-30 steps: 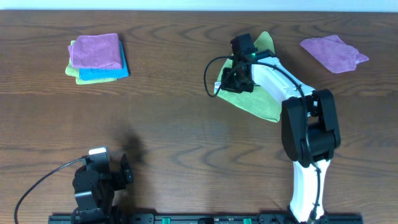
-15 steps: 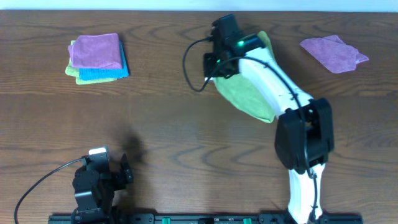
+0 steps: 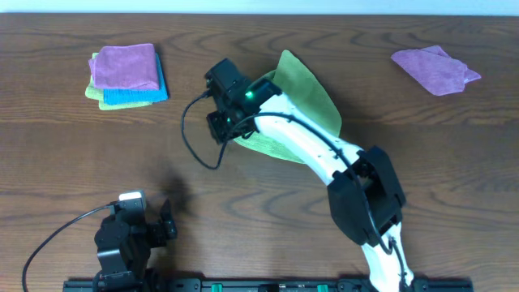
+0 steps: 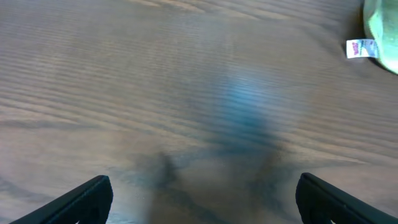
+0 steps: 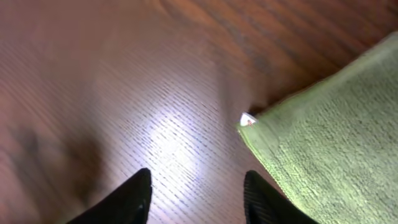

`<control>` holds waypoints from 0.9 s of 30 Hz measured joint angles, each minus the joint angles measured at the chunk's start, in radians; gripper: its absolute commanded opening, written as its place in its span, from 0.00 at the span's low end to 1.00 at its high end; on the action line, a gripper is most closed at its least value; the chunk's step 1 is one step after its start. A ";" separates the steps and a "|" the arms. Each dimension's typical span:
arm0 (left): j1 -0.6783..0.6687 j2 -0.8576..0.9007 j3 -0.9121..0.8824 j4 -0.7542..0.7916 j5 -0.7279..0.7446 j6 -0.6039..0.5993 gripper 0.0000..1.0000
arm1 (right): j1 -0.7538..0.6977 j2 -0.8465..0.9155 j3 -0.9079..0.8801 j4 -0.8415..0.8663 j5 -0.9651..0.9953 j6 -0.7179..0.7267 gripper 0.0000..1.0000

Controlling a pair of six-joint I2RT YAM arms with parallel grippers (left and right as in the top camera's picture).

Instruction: Fold the cloth

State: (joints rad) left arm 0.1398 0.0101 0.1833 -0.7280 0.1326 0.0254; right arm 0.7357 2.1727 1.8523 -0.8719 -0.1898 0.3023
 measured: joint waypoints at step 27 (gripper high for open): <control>0.000 0.962 0.780 -0.154 0.290 -0.187 0.95 | -0.394 -0.190 0.006 -0.449 -0.126 -0.052 0.52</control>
State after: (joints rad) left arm 0.1398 0.9726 0.9638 -0.8822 0.4225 -0.1616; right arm 0.3412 1.9827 1.8580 -1.3205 -0.3157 0.2504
